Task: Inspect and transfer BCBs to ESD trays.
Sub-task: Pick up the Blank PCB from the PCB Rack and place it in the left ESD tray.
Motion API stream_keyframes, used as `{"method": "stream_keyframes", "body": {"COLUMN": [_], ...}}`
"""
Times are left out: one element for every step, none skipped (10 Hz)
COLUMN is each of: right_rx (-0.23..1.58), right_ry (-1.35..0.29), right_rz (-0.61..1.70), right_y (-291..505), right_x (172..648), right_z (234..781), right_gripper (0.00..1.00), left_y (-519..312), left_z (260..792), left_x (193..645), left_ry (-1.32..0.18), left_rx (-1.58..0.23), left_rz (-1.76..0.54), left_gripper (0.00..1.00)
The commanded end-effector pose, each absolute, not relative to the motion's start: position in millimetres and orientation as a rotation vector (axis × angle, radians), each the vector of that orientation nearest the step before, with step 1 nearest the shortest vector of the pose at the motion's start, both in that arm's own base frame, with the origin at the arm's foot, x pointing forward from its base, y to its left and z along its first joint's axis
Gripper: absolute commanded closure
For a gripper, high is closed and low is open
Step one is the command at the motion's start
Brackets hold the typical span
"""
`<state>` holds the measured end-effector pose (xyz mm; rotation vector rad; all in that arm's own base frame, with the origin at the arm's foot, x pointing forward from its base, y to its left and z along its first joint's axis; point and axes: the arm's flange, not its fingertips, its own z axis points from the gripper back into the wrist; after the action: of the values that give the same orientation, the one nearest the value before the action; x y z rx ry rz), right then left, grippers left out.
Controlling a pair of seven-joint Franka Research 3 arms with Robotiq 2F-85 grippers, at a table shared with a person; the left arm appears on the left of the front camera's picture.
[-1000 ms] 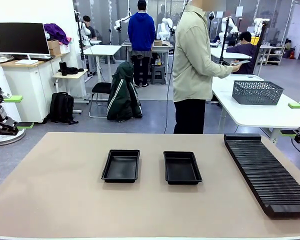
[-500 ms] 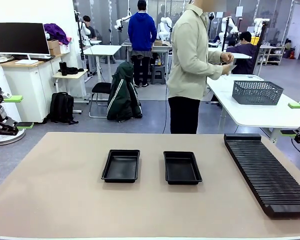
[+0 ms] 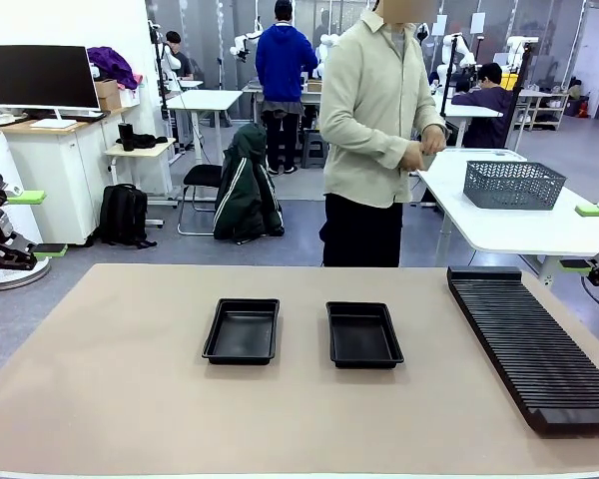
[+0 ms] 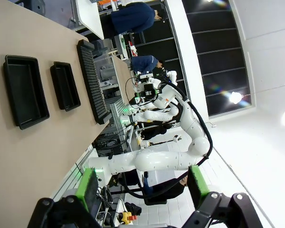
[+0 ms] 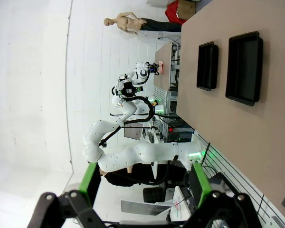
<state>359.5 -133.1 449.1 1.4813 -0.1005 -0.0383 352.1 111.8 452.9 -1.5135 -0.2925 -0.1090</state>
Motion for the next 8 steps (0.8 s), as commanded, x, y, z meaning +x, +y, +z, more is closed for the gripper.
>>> {"method": "stream_keyframes", "body": {"right_rx": [1.481,1.481,1.481,1.481,1.481,1.481,1.481,1.481], "right_ry": [-0.104,-0.104,-0.104,-0.104,-0.104,-0.104,-0.104,-0.104], "right_rz": [-0.037,-0.037,-0.037,-0.037,-0.037,-0.037,-0.037,-0.037], "right_y": [-133.3,-133.3,-133.3,-133.3,-133.3,-133.3,-133.3,-133.3], "right_x": [358.7,358.7,358.7,358.7,358.7,358.7,358.7,358.7], "right_z": [450.7,450.7,450.7,450.7,450.7,450.7,450.7,450.7], "right_gripper": [0.0,0.0,0.0,0.0,0.0,0.0,0.0,0.0], "left_y": [111.6,111.6,111.6,111.6,111.6,111.6,111.6,111.6], "left_z": [452.5,452.5,452.5,452.5,452.5,452.5,452.5,452.5], "left_x": [351.9,351.9,351.9,351.9,351.9,351.9,351.9,351.9], "left_ry": [-0.293,-0.293,-0.293,-0.293,-0.293,-0.293,-0.293,-0.293], "left_rx": [-1.518,-1.518,-1.518,-1.518,-1.518,-1.518,-1.518,-1.518], "left_rz": [-0.106,-0.106,-0.106,-0.106,-0.106,-0.106,-0.106,-0.106], "left_gripper": [0.0,0.0,0.0,0.0,0.0,0.0,0.0,0.0]}}
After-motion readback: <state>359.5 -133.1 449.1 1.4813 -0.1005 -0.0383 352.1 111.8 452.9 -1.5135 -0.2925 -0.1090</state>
